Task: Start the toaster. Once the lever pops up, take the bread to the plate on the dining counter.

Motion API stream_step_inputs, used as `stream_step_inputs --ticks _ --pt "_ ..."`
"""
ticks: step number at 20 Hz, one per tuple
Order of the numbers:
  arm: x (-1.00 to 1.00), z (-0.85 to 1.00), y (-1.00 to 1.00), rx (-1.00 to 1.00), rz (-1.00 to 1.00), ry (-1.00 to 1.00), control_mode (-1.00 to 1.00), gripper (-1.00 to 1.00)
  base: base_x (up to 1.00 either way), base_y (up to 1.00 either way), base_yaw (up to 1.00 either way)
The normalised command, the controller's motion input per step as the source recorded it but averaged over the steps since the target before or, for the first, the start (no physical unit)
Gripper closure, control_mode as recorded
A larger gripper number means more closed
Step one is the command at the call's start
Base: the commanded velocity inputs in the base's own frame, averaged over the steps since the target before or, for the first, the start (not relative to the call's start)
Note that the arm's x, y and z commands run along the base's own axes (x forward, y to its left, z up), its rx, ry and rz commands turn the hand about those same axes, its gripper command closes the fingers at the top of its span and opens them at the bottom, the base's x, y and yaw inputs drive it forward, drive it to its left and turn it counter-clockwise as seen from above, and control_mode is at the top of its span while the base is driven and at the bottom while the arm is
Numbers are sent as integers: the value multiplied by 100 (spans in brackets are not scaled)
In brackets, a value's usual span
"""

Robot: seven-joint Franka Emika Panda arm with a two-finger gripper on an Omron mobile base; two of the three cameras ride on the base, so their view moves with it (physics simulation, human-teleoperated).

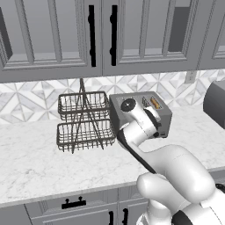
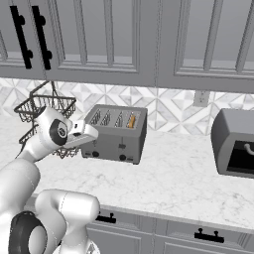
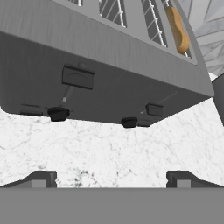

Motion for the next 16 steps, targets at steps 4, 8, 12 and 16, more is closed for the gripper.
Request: stream_step_inputs --ticks 4,8,12,16 --pt "0 0 0 0 0 0 -100 -100 0 0 0" --pt "0 0 0 0 0 0 -100 -100 0 0 0" --pt "0 0 0 0 0 0 -100 -100 0 0 0" --pt "0 0 0 0 0 0 -100 -100 0 0 0"
